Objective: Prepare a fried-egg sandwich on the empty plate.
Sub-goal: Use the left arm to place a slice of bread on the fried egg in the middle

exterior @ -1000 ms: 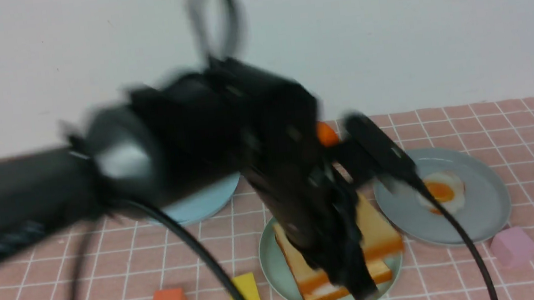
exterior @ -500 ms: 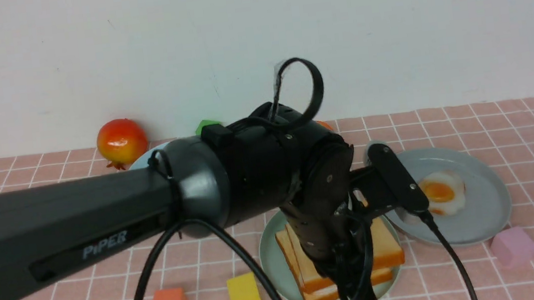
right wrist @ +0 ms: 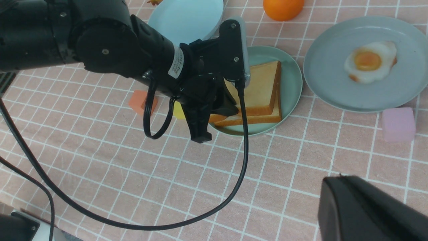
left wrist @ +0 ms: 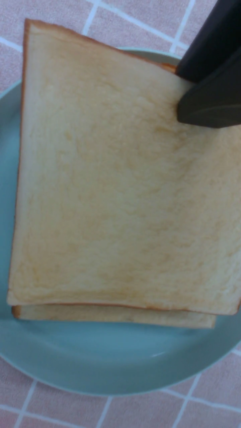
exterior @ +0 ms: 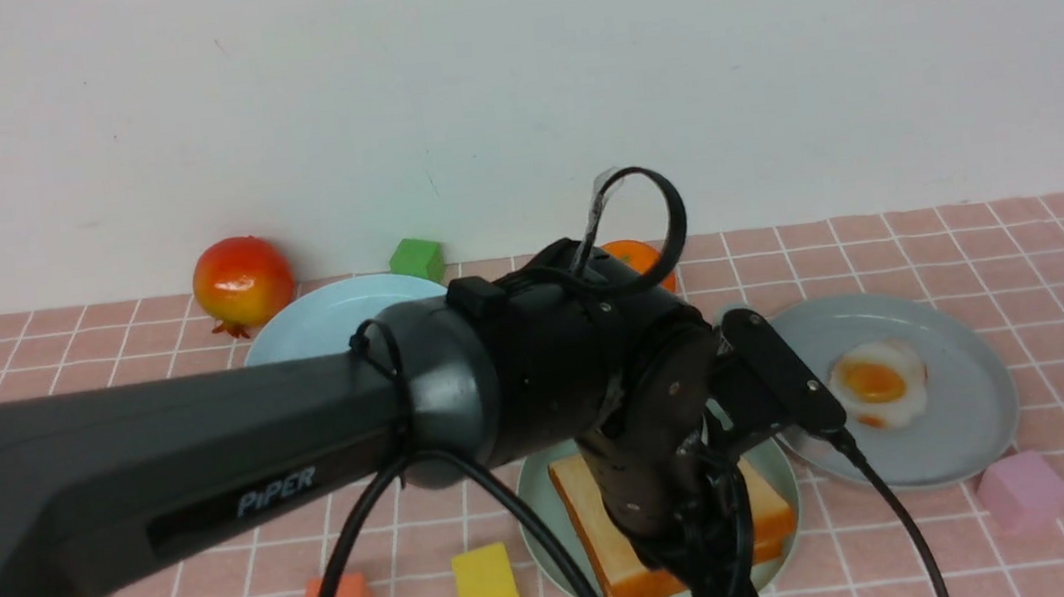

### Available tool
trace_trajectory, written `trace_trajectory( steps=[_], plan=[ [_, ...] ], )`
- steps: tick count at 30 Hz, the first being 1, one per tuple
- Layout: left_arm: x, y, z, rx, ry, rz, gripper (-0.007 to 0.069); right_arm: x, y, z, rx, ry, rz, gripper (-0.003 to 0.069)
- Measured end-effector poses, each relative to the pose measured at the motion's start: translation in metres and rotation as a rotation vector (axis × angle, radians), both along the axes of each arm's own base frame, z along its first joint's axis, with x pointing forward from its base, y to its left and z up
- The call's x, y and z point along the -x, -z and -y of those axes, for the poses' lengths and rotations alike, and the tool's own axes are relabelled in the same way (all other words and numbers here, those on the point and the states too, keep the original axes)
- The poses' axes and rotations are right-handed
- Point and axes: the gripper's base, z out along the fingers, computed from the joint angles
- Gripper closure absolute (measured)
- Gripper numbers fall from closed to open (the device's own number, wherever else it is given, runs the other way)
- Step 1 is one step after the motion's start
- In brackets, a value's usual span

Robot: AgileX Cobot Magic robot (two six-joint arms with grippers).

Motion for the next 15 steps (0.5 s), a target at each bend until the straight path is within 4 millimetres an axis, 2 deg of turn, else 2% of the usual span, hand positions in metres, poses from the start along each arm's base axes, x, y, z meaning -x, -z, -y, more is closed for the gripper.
trace_trajectory(
  steps=[7, 15],
  plan=[
    [0.000, 0.000, 0.000, 0.003, -0.003, -0.001, 0.0553, 0.000, 0.000, 0.000, 0.000, 0.000, 0.000, 0.0637],
    [-0.002, 0.011, 0.003, -0.001, -0.008, -0.020, 0.0553, 0.001, 0.000, -0.001, -0.007, -0.009, -0.011, 0.0636]
  ],
)
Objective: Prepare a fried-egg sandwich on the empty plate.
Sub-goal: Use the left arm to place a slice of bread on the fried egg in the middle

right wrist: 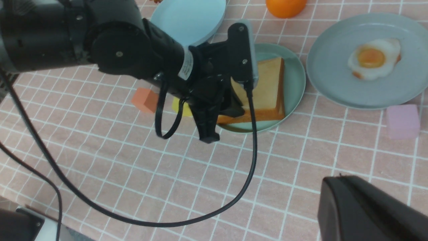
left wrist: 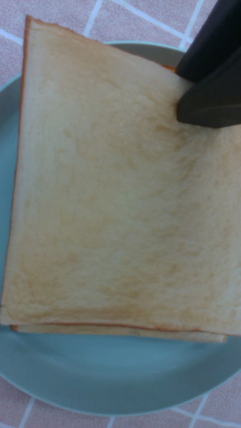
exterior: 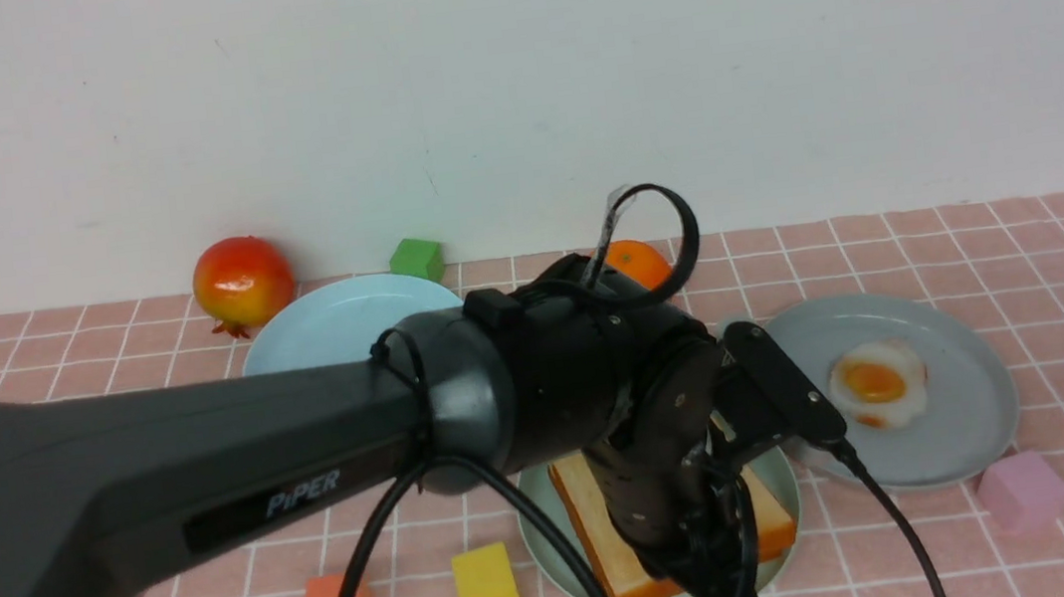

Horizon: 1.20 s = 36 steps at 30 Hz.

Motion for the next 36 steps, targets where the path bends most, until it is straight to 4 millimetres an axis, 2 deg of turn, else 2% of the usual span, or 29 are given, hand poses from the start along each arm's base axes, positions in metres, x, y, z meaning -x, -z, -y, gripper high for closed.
trace_trajectory(
  steps=[4, 8, 17, 23, 29, 32, 36],
  plan=[
    [0.000, 0.000, 0.000, 0.003, -0.001, -0.001, 0.0536, 0.001, 0.000, -0.001, -0.005, -0.008, -0.009, 0.0636],
    [0.000, 0.000, 0.000, 0.005, -0.001, 0.000, 0.0483, 0.001, 0.000, -0.001, -0.007, -0.010, -0.013, 0.0636],
    [0.000, 0.000, 0.001, 0.006, -0.002, -0.001, 0.0309, 0.002, 0.001, -0.001, -0.011, -0.015, -0.019, 0.0636],
    [0.001, -0.005, -0.001, 0.011, -0.003, 0.001, 0.0281, 0.002, 0.001, -0.001, -0.011, -0.015, -0.019, 0.0636],
    [0.010, -0.060, -0.012, 0.113, -0.003, 0.085, 0.0321, 0.002, 0.001, -0.001, -0.011, -0.015, -0.019, 0.0630],
    [0.020, -0.095, -0.021, 0.197, -0.013, 0.128, 0.0390, 0.002, 0.001, -0.001, -0.011, -0.015, -0.019, 0.0629],
    [0.035, -0.136, -0.035, 0.319, -0.066, 0.142, 0.0538, 0.002, 0.001, -0.001, -0.011, -0.015, -0.019, 0.0629]
  ],
)
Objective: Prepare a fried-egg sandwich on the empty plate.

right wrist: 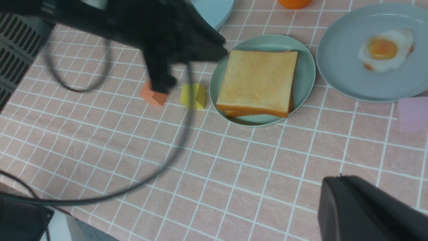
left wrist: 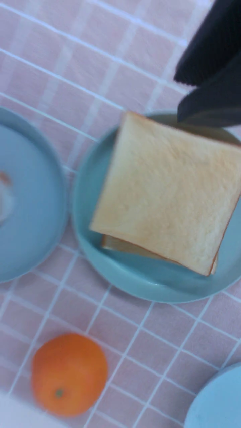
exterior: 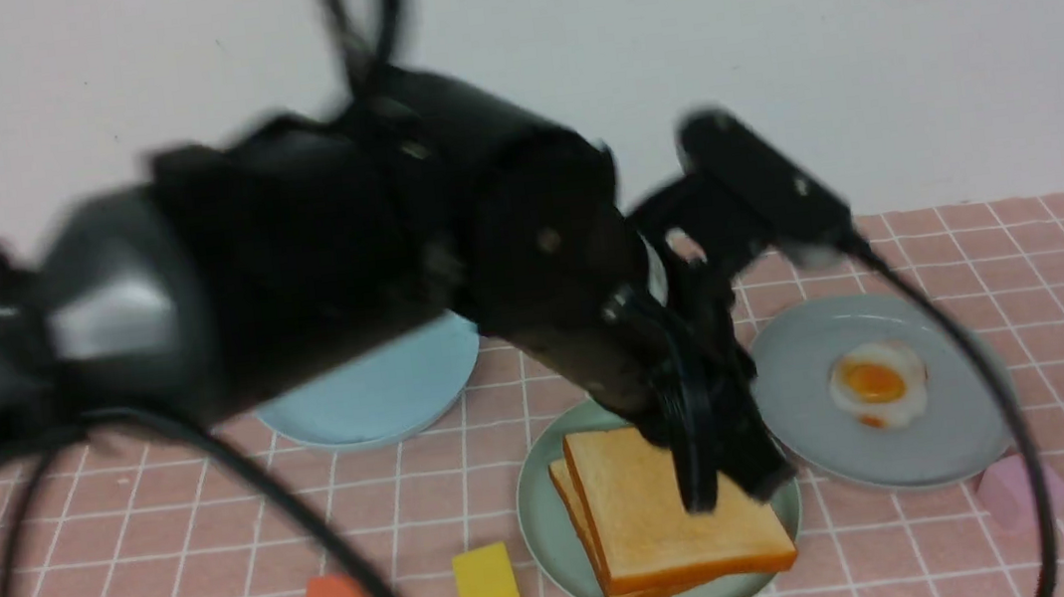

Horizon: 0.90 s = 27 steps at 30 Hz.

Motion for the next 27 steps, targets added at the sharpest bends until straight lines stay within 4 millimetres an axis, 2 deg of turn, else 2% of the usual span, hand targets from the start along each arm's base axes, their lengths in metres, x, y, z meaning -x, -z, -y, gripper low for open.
trace_trajectory(
  steps=[1, 2, 3, 4, 5, 6, 7, 9, 11, 13, 15, 16, 20, 23, 27],
  plan=[
    [0.007, -0.016, -0.007, 0.050, -0.014, 0.002, 0.0597, 0.000, 0.000, 0.000, 0.001, -0.001, 0.000, 0.0627],
    [0.009, -0.018, -0.008, 0.057, -0.015, 0.004, 0.0613, 0.000, 0.000, 0.000, 0.001, -0.001, 0.000, 0.0627],
    [0.023, -0.042, -0.023, 0.132, -0.022, 0.030, 0.0612, 0.000, 0.000, 0.000, 0.001, -0.001, 0.000, 0.0628],
    [0.025, -0.045, -0.025, 0.141, -0.023, 0.034, 0.0612, 0.000, 0.000, 0.000, 0.001, -0.001, 0.000, 0.0628],
    [0.039, -0.061, -0.042, 0.206, -0.027, 0.061, 0.0612, 0.000, 0.000, 0.000, 0.001, -0.001, 0.000, 0.0628],
    [0.049, -0.069, -0.052, 0.245, -0.030, 0.075, 0.0612, 0.000, 0.000, 0.000, 0.001, -0.002, 0.000, 0.0628],
    [0.066, -0.077, -0.071, 0.307, -0.035, 0.094, 0.0612, 0.000, 0.000, 0.000, 0.004, -0.005, 0.002, 0.0628],
    [0.090, -0.078, -0.099, 0.391, -0.045, 0.124, 0.0612, 0.000, 0.000, 0.000, 0.010, -0.014, 0.009, 0.0628],
    [0.113, -0.067, -0.127, 0.451, -0.053, 0.151, 0.0612, 0.000, 0.000, 0.000, 0.023, -0.024, 0.018, 0.0628],
    [0.124, -0.059, -0.139, 0.488, -0.059, 0.165, 0.0612, 0.000, 0.001, 0.000, 0.031, -0.031, 0.025, 0.0628],
    [0.149, -0.029, -0.170, 0.626, -0.089, 0.193, 0.0612, -0.001, 0.004, -0.001, 0.064, -0.042, 0.039, 0.0628],
    [0.149, -0.030, -0.170, 0.634, -0.090, 0.200, 0.0612, -0.001, 0.004, -0.001, 0.068, -0.042, 0.041, 0.0628],
    [0.172, 0.014, -0.202, 0.778, -0.137, 0.222, 0.0612, -0.004, 0.009, -0.003, 0.093, -0.045, 0.057, 0.0638],
    [0.184, 0.033, -0.218, 0.845, -0.147, 0.258, 0.0612, -0.006, 0.011, -0.006, 0.089, -0.047, 0.079, 0.0658],
    [0.193, 0.043, -0.229, 0.893, -0.149, 0.264, 0.0612, -0.006, 0.012, -0.009, 0.068, -0.061, 0.085, 0.0662]
  ],
)
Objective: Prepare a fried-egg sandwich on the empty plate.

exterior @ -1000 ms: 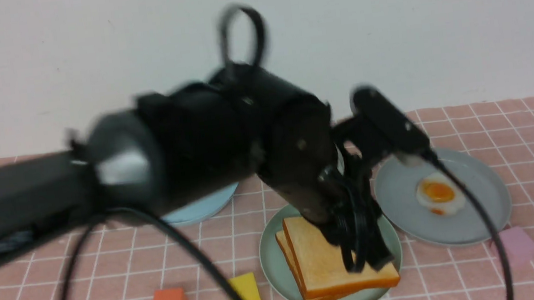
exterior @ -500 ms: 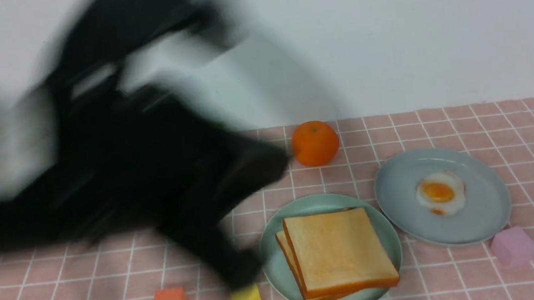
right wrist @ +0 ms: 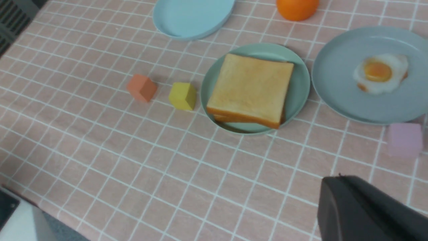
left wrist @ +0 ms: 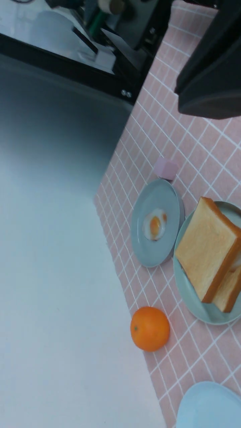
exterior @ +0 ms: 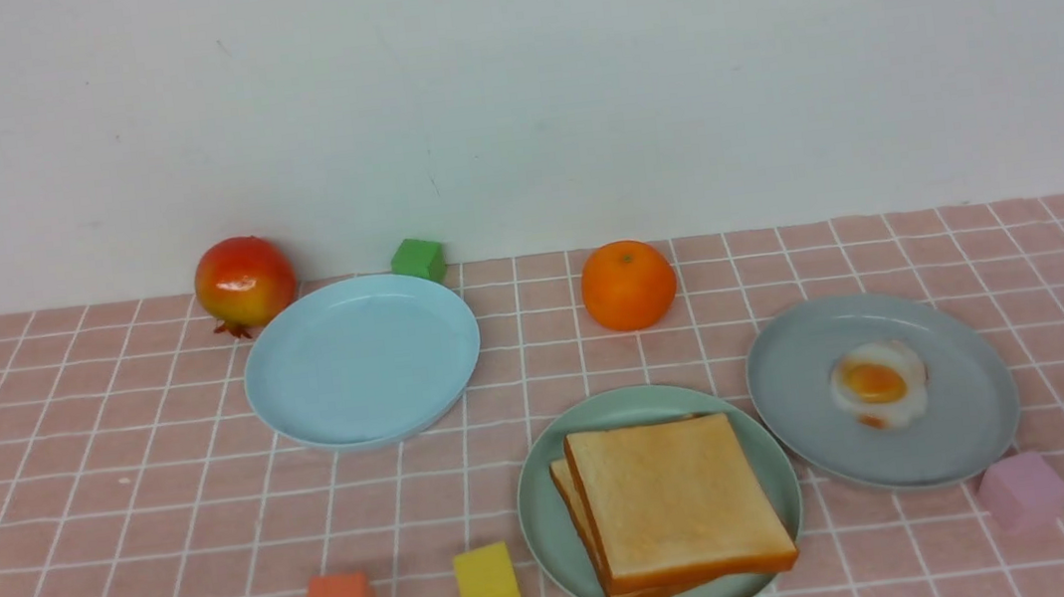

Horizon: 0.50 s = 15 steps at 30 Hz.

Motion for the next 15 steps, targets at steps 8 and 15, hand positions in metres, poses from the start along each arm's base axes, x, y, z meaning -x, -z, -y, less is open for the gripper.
trace_trajectory(
  steps=[8, 15],
  plan=[
    [0.0031, 0.0043, -0.0025, -0.001, 0.009, -0.009, 0.0612, 0.0007, -0.0001, -0.0010, -0.010, -0.009, -0.006, 0.0660],
    [0.0039, 0.0075, -0.0017, -0.027, 0.021, -0.030, 0.0612, 0.0007, -0.0001, -0.0010, -0.009, -0.009, -0.006, 0.0658]
  ],
)
